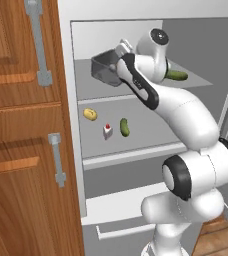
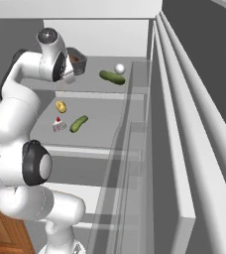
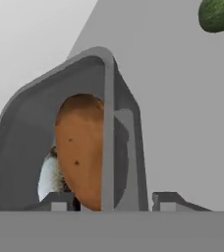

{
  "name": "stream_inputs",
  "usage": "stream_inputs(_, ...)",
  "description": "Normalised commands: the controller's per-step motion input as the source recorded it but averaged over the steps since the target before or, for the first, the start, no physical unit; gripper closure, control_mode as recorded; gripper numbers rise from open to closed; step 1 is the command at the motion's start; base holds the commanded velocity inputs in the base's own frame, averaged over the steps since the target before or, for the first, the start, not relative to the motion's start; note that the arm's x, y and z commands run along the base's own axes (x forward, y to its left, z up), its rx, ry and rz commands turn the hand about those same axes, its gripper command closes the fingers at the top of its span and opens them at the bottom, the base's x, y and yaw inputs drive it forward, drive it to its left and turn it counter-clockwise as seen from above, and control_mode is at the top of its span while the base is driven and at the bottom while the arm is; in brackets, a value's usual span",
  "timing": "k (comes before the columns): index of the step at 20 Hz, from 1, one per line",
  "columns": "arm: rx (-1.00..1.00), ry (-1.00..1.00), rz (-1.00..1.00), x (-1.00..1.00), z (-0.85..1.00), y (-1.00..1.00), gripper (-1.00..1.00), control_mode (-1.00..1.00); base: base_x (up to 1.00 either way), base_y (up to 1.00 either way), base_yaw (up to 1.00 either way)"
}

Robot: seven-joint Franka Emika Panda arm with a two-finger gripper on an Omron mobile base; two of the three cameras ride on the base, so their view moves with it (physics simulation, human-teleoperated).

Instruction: Place the tupperware on the top shelf of the fridge. Make space for the tupperware among the existing items by rearranging them on the shelves if needed. Close the fridge door when finished.

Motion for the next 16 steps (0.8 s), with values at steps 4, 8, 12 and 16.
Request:
stream_inputs(4, -0.02, -0.1, -0.01, -0.23, -0.02, 0.05, -1.0, -1.0, 0.0, 0.0, 0.0)
stream_inputs(8, -0.05, -0.18, 0.0, -0.68, 0.03, 0.04, -1.0, -1.0, 0.0, 0.0, 0.0)
stream_inputs(12, -0.04, -0.07, 0.0, -0.98, 0.16, 0.0, -1.0, -1.0, 0.0, 0.0, 0.0)
stream_inputs(16, 0.0, 0.0, 0.0, -1.0, 0.21, -0.05, -1.0, -1.0, 0.0, 0.0, 0.0)
